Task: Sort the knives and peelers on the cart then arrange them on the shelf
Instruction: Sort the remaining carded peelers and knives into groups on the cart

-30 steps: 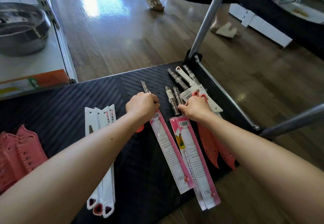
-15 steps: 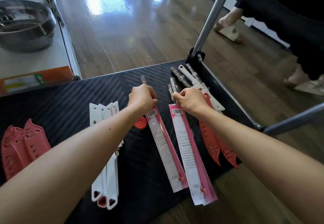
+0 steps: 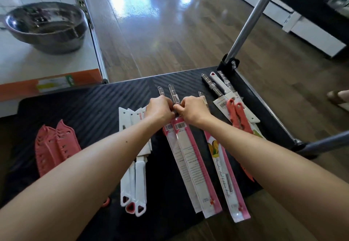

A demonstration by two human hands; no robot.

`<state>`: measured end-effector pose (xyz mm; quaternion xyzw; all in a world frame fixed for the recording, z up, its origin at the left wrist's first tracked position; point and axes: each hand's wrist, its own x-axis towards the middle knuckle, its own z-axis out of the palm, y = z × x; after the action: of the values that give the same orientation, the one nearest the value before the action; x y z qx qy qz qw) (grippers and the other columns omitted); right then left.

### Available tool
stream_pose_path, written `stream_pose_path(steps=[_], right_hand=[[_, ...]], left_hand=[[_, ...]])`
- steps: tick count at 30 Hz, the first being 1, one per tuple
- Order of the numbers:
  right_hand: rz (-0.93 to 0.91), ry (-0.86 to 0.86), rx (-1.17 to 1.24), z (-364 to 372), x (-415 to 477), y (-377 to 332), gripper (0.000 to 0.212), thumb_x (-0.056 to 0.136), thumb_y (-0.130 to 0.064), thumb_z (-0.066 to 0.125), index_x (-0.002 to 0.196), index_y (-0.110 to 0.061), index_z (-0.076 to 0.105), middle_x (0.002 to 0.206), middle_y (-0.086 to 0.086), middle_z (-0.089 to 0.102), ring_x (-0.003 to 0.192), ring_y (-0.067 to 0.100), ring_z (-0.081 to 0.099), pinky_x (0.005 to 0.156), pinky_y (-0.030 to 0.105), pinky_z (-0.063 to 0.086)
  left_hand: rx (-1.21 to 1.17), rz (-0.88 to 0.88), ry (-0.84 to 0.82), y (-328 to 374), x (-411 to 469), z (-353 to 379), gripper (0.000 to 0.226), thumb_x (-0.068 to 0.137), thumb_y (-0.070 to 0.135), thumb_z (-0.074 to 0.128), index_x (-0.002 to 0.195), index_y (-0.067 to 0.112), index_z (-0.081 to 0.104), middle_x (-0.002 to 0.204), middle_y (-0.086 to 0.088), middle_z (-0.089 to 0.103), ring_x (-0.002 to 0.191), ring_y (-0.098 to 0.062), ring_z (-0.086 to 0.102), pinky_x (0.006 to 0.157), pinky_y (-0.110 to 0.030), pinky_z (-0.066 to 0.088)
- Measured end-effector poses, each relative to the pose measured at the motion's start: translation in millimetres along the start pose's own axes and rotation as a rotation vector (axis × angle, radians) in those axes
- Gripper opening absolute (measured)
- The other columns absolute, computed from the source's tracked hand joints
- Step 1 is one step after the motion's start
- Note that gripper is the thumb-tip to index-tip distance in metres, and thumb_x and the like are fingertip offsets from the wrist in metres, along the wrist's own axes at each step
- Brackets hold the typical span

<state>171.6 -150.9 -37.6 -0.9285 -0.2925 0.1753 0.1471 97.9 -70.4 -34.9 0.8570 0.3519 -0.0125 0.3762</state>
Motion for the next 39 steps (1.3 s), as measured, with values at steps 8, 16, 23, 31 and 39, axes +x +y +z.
stream_pose_path(steps=[8, 16, 23, 31, 39], right_hand=[[0.025, 0.003, 0.029, 9, 8, 0, 0.036, 0.091, -0.039, 0.053, 0.093, -0.006, 0.067, 0.100, 0.017, 0.069, 0.096, 0.033, 0.064, 0.082, 0.037, 0.050], [0.014, 0.044, 0.059, 11, 5, -6, 0.035, 0.090, -0.038, 0.053, 0.093, -0.006, 0.067, 0.099, 0.013, 0.070, 0.098, 0.029, 0.062, 0.085, 0.037, 0.049], [0.052, 0.058, 0.099, 11, 4, 0, 0.031, 0.089, -0.037, 0.056, 0.099, -0.009, 0.065, 0.105, 0.012, 0.068, 0.100, 0.027, 0.062, 0.090, 0.040, 0.049], [0.033, 0.024, 0.090, 6, -3, 3, 0.033, 0.089, -0.037, 0.056, 0.107, -0.010, 0.064, 0.111, 0.008, 0.067, 0.105, 0.022, 0.060, 0.091, 0.034, 0.048], [0.162, 0.131, 0.054, -29, -19, 45, 0.024, 0.089, -0.033, 0.055, 0.100, -0.015, 0.067, 0.109, 0.008, 0.068, 0.105, 0.026, 0.060, 0.091, 0.036, 0.048]], left_hand=[[0.054, 0.062, -0.068, -13, 5, -7, 0.022, 0.082, 0.033, 0.066, 0.103, 0.029, 0.070, 0.109, -0.007, 0.068, 0.102, -0.025, 0.062, 0.079, -0.030, 0.047], [-0.018, 0.106, -0.052, -25, 8, -10, 0.040, 0.080, 0.028, 0.068, 0.117, 0.025, 0.056, 0.103, -0.008, 0.069, 0.097, -0.024, 0.064, 0.086, -0.039, 0.053], [0.100, 0.189, -0.089, -30, 7, -9, 0.042, 0.083, 0.028, 0.064, 0.123, 0.021, 0.055, 0.110, -0.008, 0.068, 0.100, -0.025, 0.063, 0.090, -0.039, 0.051], [0.282, 0.252, -0.064, -23, 3, -14, 0.044, 0.088, 0.039, 0.055, 0.126, 0.018, 0.052, 0.122, -0.007, 0.055, 0.116, -0.026, 0.052, 0.092, -0.037, 0.045], [0.408, 0.356, 0.010, 9, -7, -2, 0.043, 0.091, 0.041, 0.049, 0.132, 0.026, 0.047, 0.140, 0.001, 0.042, 0.129, -0.027, 0.030, 0.096, -0.040, 0.037]])
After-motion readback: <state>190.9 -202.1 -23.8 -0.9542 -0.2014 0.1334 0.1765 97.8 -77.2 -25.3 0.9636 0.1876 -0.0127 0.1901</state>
